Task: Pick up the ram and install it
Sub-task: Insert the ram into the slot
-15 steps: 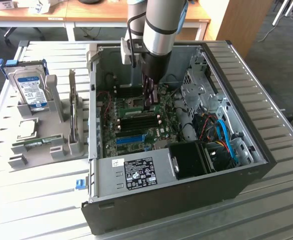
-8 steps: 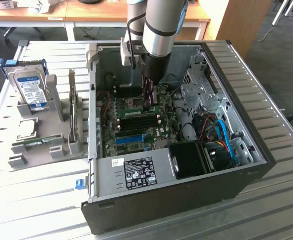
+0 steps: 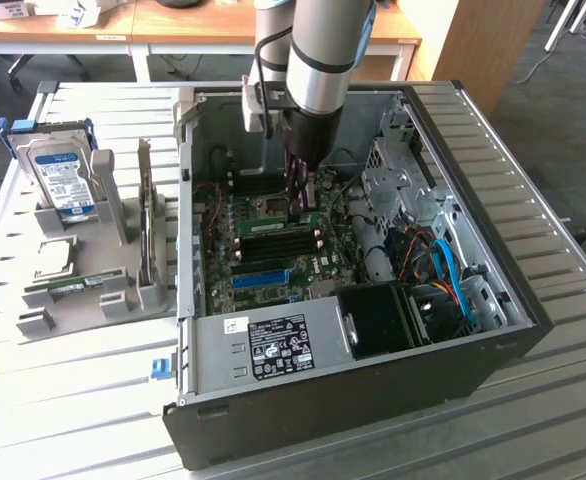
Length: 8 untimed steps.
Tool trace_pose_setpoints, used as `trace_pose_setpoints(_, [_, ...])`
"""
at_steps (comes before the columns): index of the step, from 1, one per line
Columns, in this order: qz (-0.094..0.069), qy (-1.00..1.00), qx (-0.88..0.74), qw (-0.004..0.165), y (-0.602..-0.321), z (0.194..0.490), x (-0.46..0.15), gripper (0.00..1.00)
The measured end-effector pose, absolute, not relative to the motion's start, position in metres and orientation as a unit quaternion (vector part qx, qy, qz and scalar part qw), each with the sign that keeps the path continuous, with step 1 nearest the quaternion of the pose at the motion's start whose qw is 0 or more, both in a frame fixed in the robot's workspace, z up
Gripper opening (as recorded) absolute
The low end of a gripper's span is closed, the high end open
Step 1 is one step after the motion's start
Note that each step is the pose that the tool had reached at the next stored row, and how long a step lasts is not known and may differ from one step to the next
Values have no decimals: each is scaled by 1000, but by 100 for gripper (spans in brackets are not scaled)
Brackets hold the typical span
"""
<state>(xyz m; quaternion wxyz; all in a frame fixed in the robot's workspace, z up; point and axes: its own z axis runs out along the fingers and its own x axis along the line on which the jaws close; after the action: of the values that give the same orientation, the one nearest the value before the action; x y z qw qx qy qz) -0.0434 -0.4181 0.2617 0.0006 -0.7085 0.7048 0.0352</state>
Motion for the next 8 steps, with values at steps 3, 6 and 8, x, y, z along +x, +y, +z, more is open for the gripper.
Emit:
trace_pose_setpoints(3, [35,705,-708,1,-418,262,-42,12])
trace_pose_setpoints(6, [35,705,-708,1,-418,262,-41,12])
trace_pose_setpoints(8, [35,705,-708,1,-418,262,-41,12])
